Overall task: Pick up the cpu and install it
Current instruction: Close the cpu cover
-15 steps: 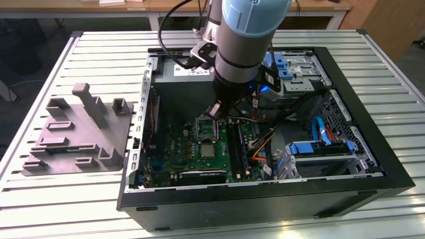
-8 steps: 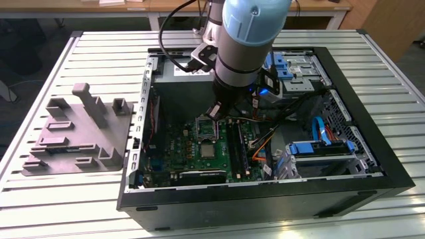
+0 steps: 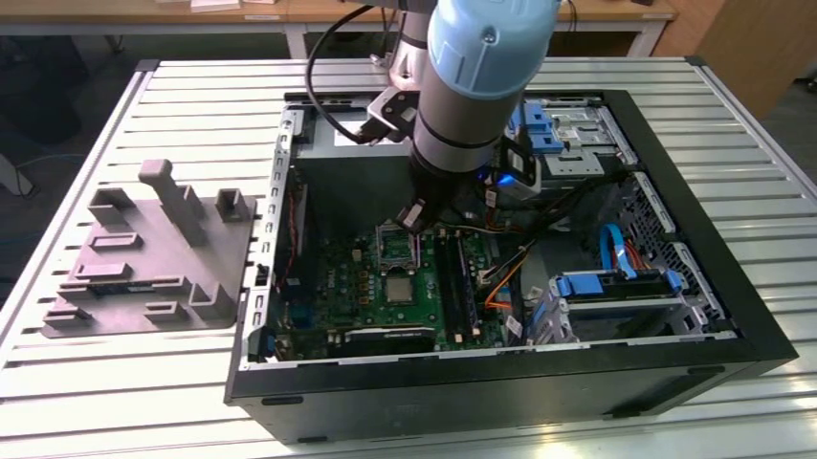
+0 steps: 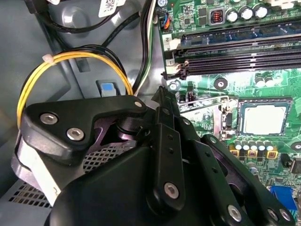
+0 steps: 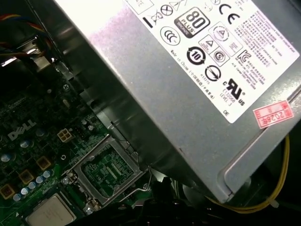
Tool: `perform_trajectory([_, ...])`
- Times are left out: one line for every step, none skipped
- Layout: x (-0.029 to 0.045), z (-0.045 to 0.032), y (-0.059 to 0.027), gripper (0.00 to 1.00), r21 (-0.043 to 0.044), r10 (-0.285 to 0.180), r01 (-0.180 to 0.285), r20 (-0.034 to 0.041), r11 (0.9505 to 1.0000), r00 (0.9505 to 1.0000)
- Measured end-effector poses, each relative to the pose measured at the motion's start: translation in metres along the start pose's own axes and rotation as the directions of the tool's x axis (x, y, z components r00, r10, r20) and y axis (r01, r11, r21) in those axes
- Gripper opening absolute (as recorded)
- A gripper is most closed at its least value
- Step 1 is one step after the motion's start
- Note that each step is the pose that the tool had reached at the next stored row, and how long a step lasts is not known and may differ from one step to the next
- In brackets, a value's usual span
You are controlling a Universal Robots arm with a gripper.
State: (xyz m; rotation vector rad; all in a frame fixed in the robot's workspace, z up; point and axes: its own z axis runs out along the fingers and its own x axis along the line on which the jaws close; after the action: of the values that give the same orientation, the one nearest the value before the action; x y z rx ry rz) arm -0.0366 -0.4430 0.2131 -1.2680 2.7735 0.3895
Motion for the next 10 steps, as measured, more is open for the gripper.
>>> perform_trajectory([0.0001, 0.0007, -0.0002, 0.11, -0.0001, 0.000, 0.000, 0.0000, 1.0000, 1.0000])
perform_trajectory([0.0002, 0.0015, -0.0004, 0.11, 0.0000, 0.000, 0.000, -0.0001, 1.0000, 1.0000])
perform_trajectory([0.0004, 0.0024, -0.0006, 0.11, 0.0000, 0.000, 0.000, 0.0000, 1.0000, 1.0000])
perform_trajectory([0.0005, 0.0031, -0.0007, 0.11, -0.0002, 0.000, 0.000, 0.0003, 1.0000, 1.0000])
perform_trajectory([0.0006, 0.0039, -0.0008, 0.11, -0.0006, 0.000, 0.000, 0.0007, 1.0000, 1.0000])
perform_trajectory([0.0006, 0.0045, -0.0009, 0.11, -0.0008, 0.000, 0.000, 0.0009, 1.0000, 1.0000])
perform_trajectory([0.0006, 0.0052, -0.0010, 0.11, -0.0011, 0.000, 0.000, 0.0012, 1.0000, 1.0000])
perform_trajectory([0.0007, 0.0058, -0.0011, 0.11, -0.0013, 0.000, 0.000, 0.0013, 1.0000, 1.0000])
perform_trajectory([0.0007, 0.0065, -0.0012, 0.11, -0.0015, -0.001, 0.001, 0.0015, 1.0000, 1.0000])
perform_trajectory([0.0007, 0.0072, -0.0013, 0.11, -0.0015, -0.001, 0.001, 0.0016, 1.0000, 1.0000])
